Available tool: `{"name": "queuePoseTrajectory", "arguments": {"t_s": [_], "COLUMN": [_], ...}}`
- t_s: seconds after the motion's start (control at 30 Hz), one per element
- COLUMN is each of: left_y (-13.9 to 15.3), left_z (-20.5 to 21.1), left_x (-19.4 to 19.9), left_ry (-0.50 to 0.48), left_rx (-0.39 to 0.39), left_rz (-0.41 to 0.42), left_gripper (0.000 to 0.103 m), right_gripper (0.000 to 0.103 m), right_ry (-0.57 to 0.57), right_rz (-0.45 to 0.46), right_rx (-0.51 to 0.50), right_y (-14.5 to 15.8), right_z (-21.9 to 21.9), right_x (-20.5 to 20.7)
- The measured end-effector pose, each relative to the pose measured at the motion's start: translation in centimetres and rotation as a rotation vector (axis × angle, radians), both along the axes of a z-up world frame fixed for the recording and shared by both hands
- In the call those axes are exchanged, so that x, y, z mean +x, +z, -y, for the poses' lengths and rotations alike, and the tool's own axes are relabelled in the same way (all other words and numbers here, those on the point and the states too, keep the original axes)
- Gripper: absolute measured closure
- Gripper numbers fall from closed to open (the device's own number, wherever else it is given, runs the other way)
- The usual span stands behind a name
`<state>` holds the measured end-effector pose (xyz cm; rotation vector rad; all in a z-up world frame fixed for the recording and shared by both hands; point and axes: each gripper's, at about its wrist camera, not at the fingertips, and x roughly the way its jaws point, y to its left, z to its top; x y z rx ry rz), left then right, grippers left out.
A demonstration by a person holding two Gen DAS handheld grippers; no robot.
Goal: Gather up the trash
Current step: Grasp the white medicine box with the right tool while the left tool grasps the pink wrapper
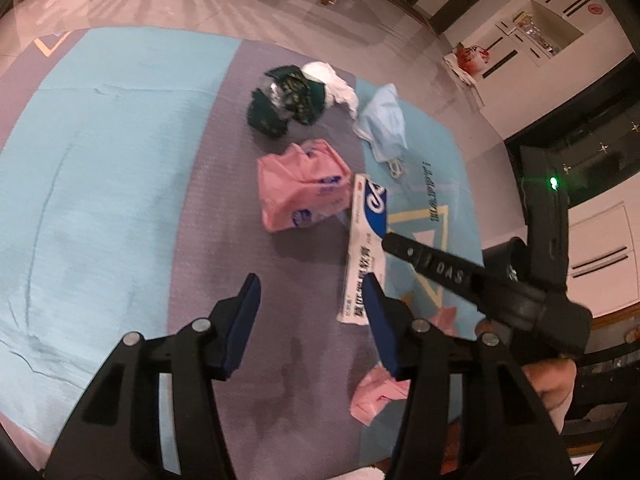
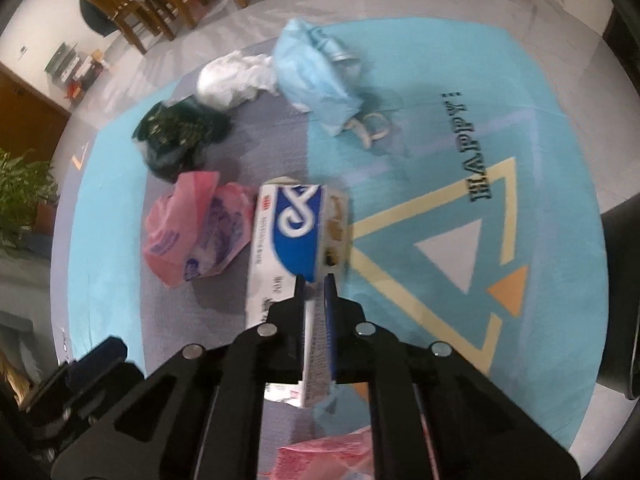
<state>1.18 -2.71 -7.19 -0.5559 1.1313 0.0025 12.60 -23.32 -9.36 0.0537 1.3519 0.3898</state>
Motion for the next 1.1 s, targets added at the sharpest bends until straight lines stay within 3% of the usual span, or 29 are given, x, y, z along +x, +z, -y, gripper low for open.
{"name": "queuePoseTrajectory", "arguments": {"t_s": [0.1, 0.17, 0.23, 0.3, 0.37, 0.5, 0.57, 0.67, 0.73, 0.83, 1.1], "left_y": [-0.2, -0.1, 0.0, 0.0, -0.1, -0.1, -0.1, -0.3, -0.5, -0.7, -2.1], "left_z": [0.3, 0.2, -0.2, -0.6, -0.8, -0.3, 0.0, 0.4, 1.0, 2.4, 7.6], "left_x": [-0.1, -0.3, -0.4, -0.4, -0.5, -0.5, -0.4, -0.4, -0.3, -0.2, 0.1], "left_ry": [-0.012, -0.005, 0.005, 0.013, 0.023, -0.011, -0.031, -0.045, -0.064, -0.112, -0.263], "left_rx": [-0.019, -0.016, -0.012, -0.013, -0.022, -0.024, 0.013, 0.013, 0.014, 0.021, -0.012], "left_rz": [-0.012, -0.009, -0.003, -0.005, -0.014, -0.012, -0.010, -0.014, -0.019, -0.020, -0.039], "left_gripper": [0.049, 0.049, 0.049, 0.049, 0.049, 0.045, 0.042, 0.041, 0.039, 0.037, 0.026], "right_gripper": [0.093, 0.087, 0.057, 0.045, 0.044, 0.044, 0.046, 0.081, 0.082, 0.082, 0.082], "right_ry": [-0.022, -0.023, -0.008, 0.016, 0.049, 0.077, 0.069, 0.073, 0.050, -0.027, -0.198], "right_rz": [-0.039, -0.064, -0.061, -0.039, -0.039, -0.052, -0.035, 0.008, 0.002, -0.039, -0.006], "right_rx": [0.014, 0.024, 0.042, 0.049, 0.036, -0.009, -0.031, -0.094, -0.105, -0.039, 0.059], "right_y": [0.1, 0.3, 0.7, 1.0, 0.7, -0.9, -1.4, -1.4, -1.4, -1.2, 1.6], "right_z": [1.2, 1.7, 1.8, 1.1, 0.0, -1.9, -2.3, -2.3, -1.7, 0.7, 7.0], "right_x": [0.4, 0.5, 0.2, -0.3, -0.6, -1.0, -1.2, -1.2, -0.8, 0.5, 2.4]}}
